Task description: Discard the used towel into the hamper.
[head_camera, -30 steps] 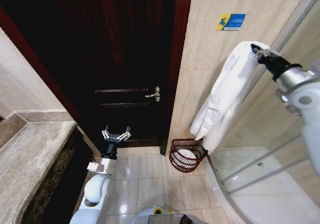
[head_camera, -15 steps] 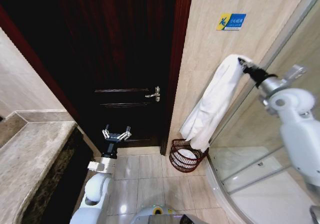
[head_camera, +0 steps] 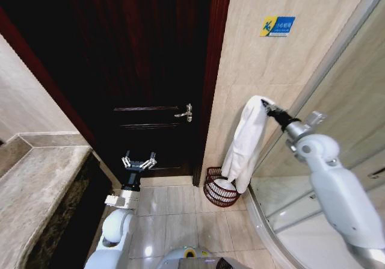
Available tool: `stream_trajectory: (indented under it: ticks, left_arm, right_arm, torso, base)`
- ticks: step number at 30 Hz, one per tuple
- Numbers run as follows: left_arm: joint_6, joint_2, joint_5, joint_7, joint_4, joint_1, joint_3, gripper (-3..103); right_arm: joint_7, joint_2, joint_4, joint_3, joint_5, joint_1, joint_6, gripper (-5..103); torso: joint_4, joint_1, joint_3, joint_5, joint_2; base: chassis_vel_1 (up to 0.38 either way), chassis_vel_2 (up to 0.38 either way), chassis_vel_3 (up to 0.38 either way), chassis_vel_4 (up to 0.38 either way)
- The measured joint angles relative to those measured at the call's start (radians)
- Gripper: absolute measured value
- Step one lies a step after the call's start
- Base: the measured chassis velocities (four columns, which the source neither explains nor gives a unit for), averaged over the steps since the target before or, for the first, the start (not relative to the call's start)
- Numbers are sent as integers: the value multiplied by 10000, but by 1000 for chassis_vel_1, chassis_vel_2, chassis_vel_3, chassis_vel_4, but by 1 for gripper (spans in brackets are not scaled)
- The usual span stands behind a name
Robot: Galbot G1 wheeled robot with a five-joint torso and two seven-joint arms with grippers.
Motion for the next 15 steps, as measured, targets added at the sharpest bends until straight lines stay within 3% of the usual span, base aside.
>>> stream_trajectory:
  ticks: [6,15]
  left_arm:
    - [-20,11,-38,1,26,-15,-36,100]
    - [-39,-22,-78,0,54,-42,9,100]
  right_arm:
    - [178,-343,195,163,282,653,47,2]
    - [629,-1964,901,868,1717,1860,-224,2]
  torso:
    - [0,0,0,-6,0]
    - [-1,-1,-1,-3,1]
  base:
    - [0,0,0,0]
    - [0,0,0,0]
